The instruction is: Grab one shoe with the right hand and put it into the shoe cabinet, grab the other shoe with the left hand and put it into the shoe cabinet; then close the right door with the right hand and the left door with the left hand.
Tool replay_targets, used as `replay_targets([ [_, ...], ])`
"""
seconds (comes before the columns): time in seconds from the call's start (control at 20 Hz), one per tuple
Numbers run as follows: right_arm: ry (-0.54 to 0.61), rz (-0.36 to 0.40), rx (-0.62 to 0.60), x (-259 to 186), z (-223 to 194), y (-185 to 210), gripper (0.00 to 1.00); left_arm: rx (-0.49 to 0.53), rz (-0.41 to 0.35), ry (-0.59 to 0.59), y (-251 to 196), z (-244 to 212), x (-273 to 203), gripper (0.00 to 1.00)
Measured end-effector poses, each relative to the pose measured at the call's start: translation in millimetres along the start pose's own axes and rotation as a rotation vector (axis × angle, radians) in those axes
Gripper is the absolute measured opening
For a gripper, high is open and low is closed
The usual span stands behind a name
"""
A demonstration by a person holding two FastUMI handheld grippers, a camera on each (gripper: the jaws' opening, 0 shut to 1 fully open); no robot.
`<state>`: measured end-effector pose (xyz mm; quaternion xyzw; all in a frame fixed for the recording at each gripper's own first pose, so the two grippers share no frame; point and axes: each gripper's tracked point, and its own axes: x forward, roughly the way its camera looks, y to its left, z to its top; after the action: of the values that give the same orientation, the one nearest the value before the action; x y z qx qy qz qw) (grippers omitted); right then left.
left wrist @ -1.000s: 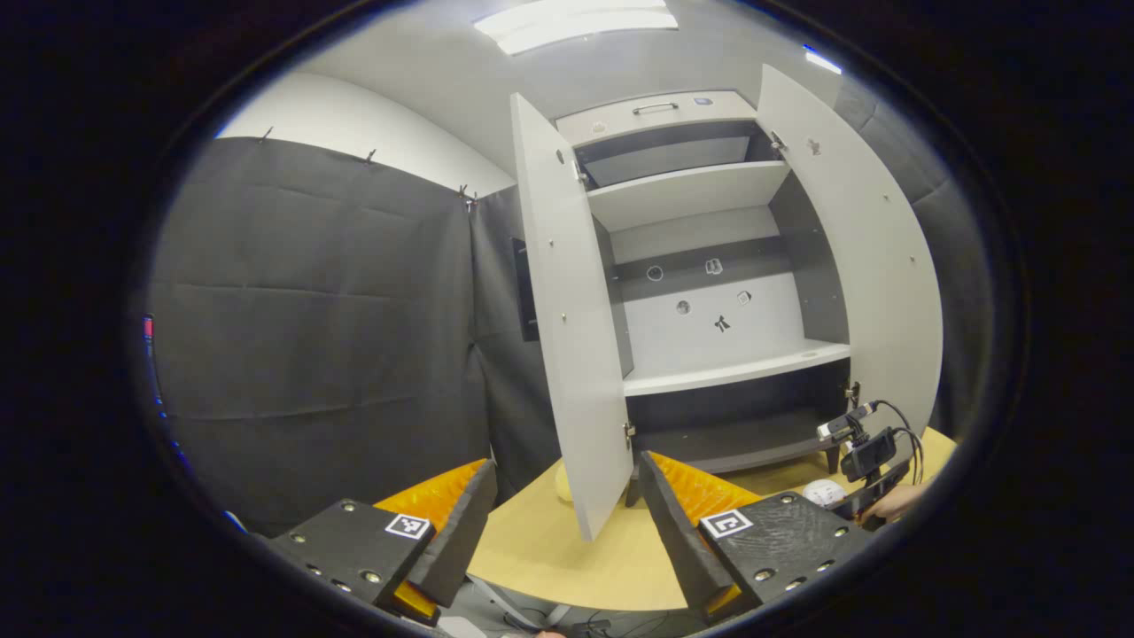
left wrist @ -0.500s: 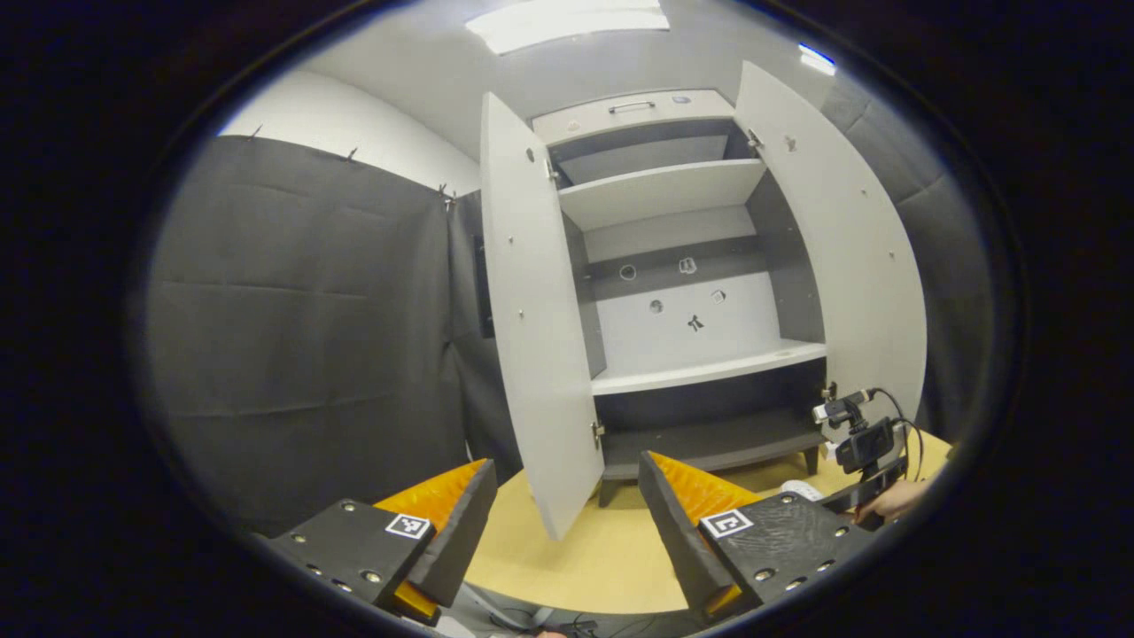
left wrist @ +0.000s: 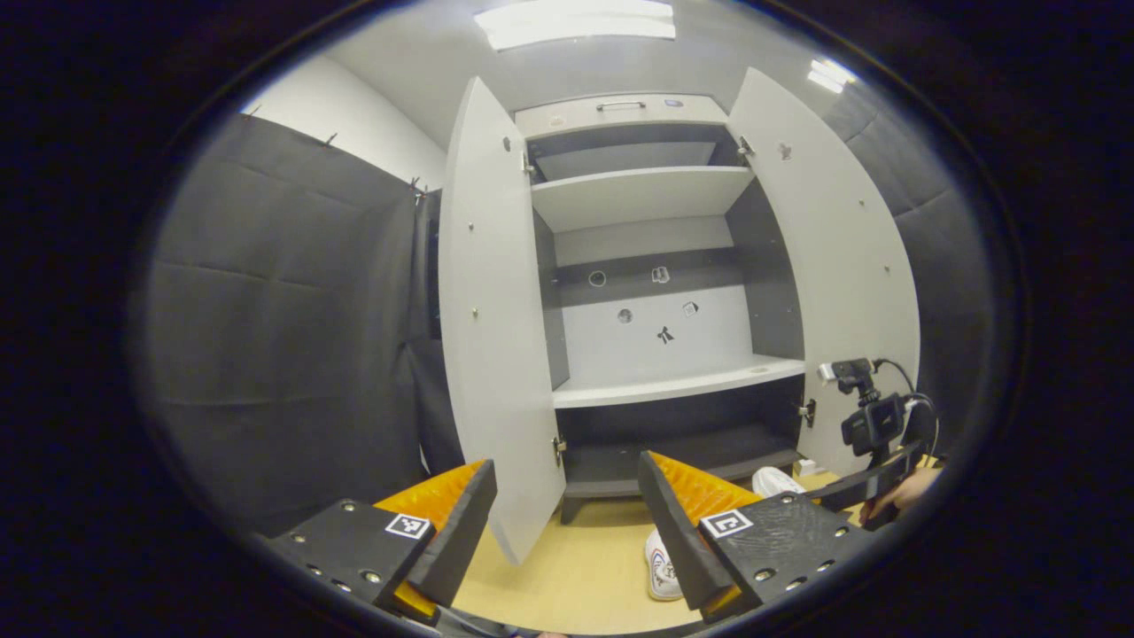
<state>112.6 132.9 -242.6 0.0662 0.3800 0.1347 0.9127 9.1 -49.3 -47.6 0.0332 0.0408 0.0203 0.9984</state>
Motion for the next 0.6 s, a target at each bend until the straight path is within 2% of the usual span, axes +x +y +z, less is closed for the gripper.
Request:
replay_targets([
  [0.05,-0.025,0.005,0.001,-5,11,3,0.0,-0.005,-0.007,-0.001,-1,1,2,0.94],
  [0.15,-0.087,0.013,0.001,-18,38,9,0.04,-0.013,-0.017,-0.009,-1,4,7,0.94],
  [0.6,-0.322,0.063,-0.057,-67,156,41,0.04,-0.02,-0.037,-0.037,1,13,23,0.94],
])
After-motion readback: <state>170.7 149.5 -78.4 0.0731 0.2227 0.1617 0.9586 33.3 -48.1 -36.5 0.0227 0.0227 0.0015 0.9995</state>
